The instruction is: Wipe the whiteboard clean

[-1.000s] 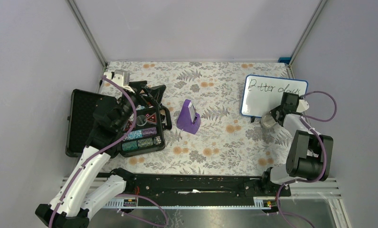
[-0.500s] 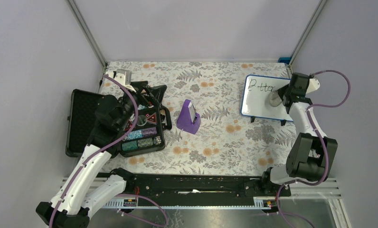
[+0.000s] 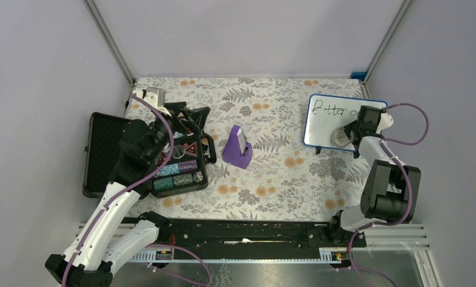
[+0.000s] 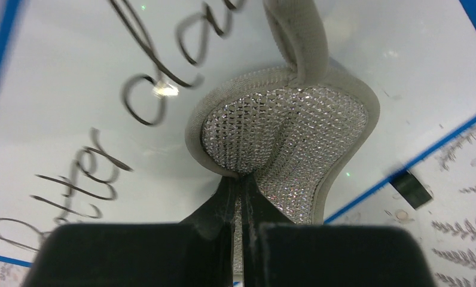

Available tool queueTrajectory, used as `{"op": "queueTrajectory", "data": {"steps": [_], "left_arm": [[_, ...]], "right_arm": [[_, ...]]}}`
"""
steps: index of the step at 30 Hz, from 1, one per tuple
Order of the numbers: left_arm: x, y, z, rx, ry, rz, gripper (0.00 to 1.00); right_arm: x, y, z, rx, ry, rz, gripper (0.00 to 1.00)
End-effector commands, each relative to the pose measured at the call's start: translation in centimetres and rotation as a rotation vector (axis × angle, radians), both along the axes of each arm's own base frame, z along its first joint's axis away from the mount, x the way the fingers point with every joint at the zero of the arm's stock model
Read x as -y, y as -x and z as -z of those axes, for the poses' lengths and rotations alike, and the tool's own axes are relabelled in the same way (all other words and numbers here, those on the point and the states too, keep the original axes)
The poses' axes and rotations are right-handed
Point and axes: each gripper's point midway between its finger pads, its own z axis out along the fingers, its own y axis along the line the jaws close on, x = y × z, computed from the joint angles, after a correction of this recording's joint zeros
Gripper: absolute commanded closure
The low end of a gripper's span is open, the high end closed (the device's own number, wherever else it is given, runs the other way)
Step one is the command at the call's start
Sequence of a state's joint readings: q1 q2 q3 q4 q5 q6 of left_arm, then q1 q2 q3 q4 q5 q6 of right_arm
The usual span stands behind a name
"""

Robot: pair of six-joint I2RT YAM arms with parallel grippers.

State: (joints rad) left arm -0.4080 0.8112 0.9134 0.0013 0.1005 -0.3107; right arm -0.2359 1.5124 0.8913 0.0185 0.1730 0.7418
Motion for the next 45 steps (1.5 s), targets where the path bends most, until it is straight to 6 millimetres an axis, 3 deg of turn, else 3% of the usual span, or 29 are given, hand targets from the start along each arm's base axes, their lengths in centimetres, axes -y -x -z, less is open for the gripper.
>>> {"op": "queueTrajectory", "data": {"steps": [1,5,9,11,16,20,24,28,32,37,41,45], "left_arm": [[0.0,0.4,-1.8,0.063,0.023,0.005,0.01],[0.0,0.6,-2.0,0.069,0.027,0.008,0.01],[0.0,0.7,-2.0,0.071,0.029,0.01,0.01],[0.0,0.5,-1.9,0.067,0.027,0.007,0.01],[0.2,1.0,-2.3,0.075,0.039,0.026,0.01],[0.9,0.5,-1.3,0.052,0.023,0.03,0.01],[2.2,0.2,-0.1,0.015,0.005,0.057,0.01],[3.3,0.6,0.1,0.011,0.003,0.094,0.01],[3.7,0.3,0.8,-0.009,-0.005,0.098,0.01],[3.7,-0.8,1.5,-0.027,-0.019,0.069,0.01],[3.7,-1.4,-0.7,-0.053,0.034,0.044,0.01],[4.3,-1.5,-3.5,-0.062,0.105,0.064,0.01]], "right_arm": [[-2.0,5.9,7.0,-0.219,-0.079,-0.031,1.0],[-2.7,7.7,7.8,-0.234,-0.084,-0.05,1.0],[-2.8,8.4,7.1,-0.233,-0.058,-0.077,1.0],[-2.7,8.0,5.6,-0.223,-0.035,-0.117,1.0],[-3.2,4.4,-0.3,-0.115,0.005,-0.247,1.0],[-4.2,2.1,-2.1,-0.068,-0.038,-0.31,1.0],[-4.7,0.9,-1.7,-0.063,-0.076,-0.328,1.0],[-4.8,1.2,1.2,-0.1,-0.105,-0.313,1.0],[-4.4,3.1,4.5,-0.172,-0.092,-0.277,1.0],[-3.6,6.3,6.3,-0.242,-0.048,-0.231,1.0],[-2.6,8.0,6.3,-0.304,0.014,-0.207,1.0],[-3.5,6.7,3.9,-0.191,0.002,-0.251,1.0]]}}
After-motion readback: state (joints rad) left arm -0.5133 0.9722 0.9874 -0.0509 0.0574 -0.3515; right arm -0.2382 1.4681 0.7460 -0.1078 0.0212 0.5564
